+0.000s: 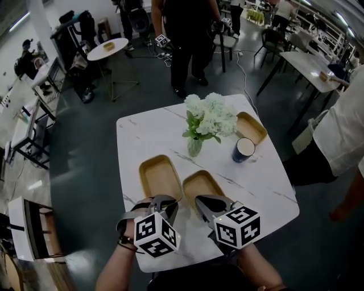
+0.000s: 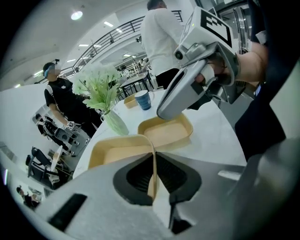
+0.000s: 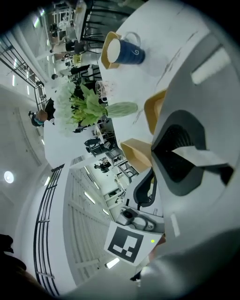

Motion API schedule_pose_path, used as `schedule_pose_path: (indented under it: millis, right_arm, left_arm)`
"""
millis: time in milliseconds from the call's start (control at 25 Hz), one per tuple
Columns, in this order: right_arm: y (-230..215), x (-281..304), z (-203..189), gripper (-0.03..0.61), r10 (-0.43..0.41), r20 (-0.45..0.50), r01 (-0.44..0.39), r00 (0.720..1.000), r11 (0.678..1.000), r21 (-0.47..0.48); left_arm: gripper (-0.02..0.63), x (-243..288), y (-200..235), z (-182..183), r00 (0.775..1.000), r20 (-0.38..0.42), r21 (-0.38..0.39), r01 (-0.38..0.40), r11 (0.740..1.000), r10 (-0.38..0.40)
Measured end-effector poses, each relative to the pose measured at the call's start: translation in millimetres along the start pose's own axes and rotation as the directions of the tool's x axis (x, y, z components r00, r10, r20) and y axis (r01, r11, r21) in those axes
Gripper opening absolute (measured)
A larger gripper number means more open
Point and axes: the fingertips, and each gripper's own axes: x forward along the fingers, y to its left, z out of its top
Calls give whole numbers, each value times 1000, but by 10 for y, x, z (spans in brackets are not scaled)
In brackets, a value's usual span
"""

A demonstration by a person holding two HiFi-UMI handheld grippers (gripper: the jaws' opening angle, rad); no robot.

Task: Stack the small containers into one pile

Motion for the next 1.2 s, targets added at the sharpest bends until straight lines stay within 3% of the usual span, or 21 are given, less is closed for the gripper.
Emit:
schedule_pose_path:
  millis: [160,560,1200]
  right_arm:
    - [-255,-240,1,-2,-23,10,23,1000,1000,0]
    - [-780,-800,-10,-2,-46,13,46,999,999,5]
    - [-1081,-1004,-106,-2,27,-33,-27,999,999,-21]
  left_arm:
    - [21,75,-193,296,1000,11,-45,-6,999,7]
    - [21,337,-612,934,1000,-14,-68,-12,998,11]
    - [21,673,-872,1131,989,-111,-47,-102,994,96]
